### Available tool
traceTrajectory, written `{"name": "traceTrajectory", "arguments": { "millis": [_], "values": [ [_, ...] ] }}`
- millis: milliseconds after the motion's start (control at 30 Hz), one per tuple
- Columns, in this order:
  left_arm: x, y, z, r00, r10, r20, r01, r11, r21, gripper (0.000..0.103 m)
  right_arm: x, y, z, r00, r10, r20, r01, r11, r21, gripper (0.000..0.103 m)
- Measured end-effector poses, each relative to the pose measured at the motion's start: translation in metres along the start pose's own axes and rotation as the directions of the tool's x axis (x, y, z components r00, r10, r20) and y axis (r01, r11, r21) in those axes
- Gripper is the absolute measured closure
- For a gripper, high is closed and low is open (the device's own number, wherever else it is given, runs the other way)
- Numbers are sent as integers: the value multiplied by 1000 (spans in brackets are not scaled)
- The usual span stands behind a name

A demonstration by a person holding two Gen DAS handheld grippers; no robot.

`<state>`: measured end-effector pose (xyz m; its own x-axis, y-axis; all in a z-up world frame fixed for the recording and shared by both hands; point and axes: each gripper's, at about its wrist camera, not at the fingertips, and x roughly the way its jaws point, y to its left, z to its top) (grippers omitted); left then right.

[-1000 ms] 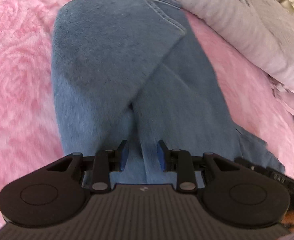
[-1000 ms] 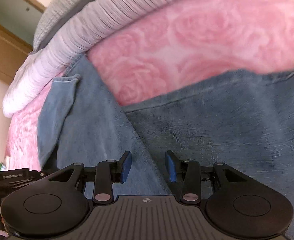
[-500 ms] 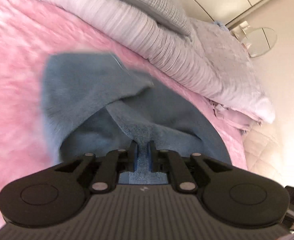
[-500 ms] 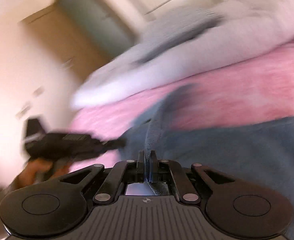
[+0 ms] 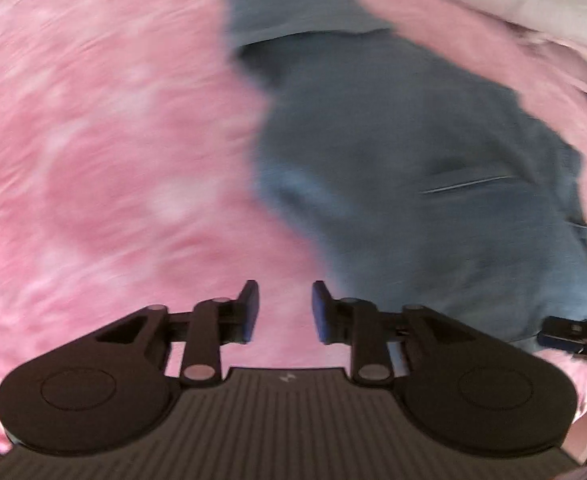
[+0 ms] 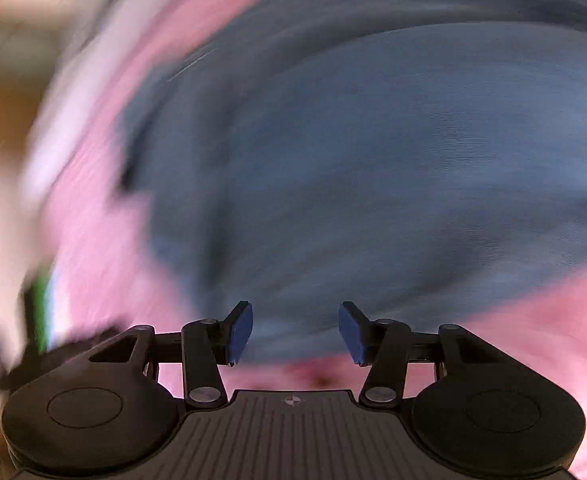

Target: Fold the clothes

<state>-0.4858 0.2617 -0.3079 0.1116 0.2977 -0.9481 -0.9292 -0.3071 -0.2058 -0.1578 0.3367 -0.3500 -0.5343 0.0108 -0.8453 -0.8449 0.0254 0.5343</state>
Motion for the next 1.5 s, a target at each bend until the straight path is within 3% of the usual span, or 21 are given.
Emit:
{"name": "traceTrajectory", "arguments": {
  "millis": [100, 167, 300, 500, 567, 633, 700, 767, 800, 867, 967, 1033, 1100, 1133, 1200, 1267, 1333, 1400, 1433, 1500],
  "values": [
    [16, -40, -3, 998, -67, 11, 67, 996, 51, 74, -32, -65, -10, 982, -103, 160, 56, 961, 272, 51],
    [28, -64, -6, 998, -58, 16, 56, 992, 109, 72, -50, -97, -23, 963, -149, 223, 50, 917, 396, 51],
    [61, -101, -9, 996, 82, 24, -86, 969, 233, 71, -71, -138, -38, 934, -203, 293, 36, 871, 489, 51],
    [106, -126, -8, 954, 287, 87, -299, 886, 355, 66, -70, -149, -31, 924, -198, 327, 12, 870, 493, 51],
    [106, -128, -7, 941, 310, 139, -339, 872, 354, 94, -65, -146, -23, 926, -186, 328, -1, 869, 494, 51],
    [82, -110, -6, 944, 267, 194, -313, 911, 268, 97, -73, -153, -32, 929, -170, 328, -12, 874, 486, 51],
    [33, -64, -15, 931, 226, 288, -261, 961, 90, 97, -80, -157, -36, 931, -157, 328, -17, 883, 470, 51],
    [-16, -10, -27, 910, 234, 343, -213, 972, -99, 97, -86, -156, -36, 933, -147, 330, -15, 897, 441, 51],
    [-36, 25, -38, 915, 228, 334, -165, 965, -206, 97, -86, -155, -34, 932, -140, 335, -16, 906, 424, 51],
    [-53, 85, -65, 931, 224, 288, -105, 921, -375, 97, -91, -156, -36, 931, -125, 344, -25, 916, 400, 51],
    [-43, 136, -107, 961, 239, 142, -145, 866, -478, 93, -92, -161, -35, 924, -127, 360, -32, 914, 405, 51],
    [-31, 151, -134, 978, 203, 51, -136, 802, -581, 92, -91, -166, -34, 921, -134, 366, -40, 902, 430, 51],
    [-27, 152, -158, 985, 173, 24, -114, 741, -662, 92, -90, -172, -34, 919, -131, 371, -59, 886, 459, 51],
    [-25, 150, -166, 988, 153, 24, -95, 724, -683, 92, -91, -175, -35, 918, -124, 376, -74, 879, 471, 51],
    [-23, 142, -176, 993, 119, 21, -72, 720, -690, 92, -92, -180, -40, 915, -110, 389, -109, 859, 501, 51],
    [-29, 126, -172, 991, 130, 36, -78, 773, -630, 92, -93, -185, -46, 905, -108, 410, -139, 838, 528, 51],
    [-39, 106, -157, 987, 147, 63, -97, 860, -501, 88, -96, -188, -48, 887, -115, 448, -171, 818, 550, 51],
    [-51, 85, -148, 978, 179, 104, -131, 925, -358, 82, -100, -192, -50, 858, -124, 499, -210, 801, 561, 51],
    [-54, 75, -145, 971, 203, 126, -158, 942, -296, 77, -103, -193, -51, 838, -129, 531, -232, 795, 561, 51],
    [-61, 57, -139, 954, 246, 174, -216, 961, -173, 73, -107, -195, -52, 824, -129, 551, -248, 793, 557, 47]
  ]
}}
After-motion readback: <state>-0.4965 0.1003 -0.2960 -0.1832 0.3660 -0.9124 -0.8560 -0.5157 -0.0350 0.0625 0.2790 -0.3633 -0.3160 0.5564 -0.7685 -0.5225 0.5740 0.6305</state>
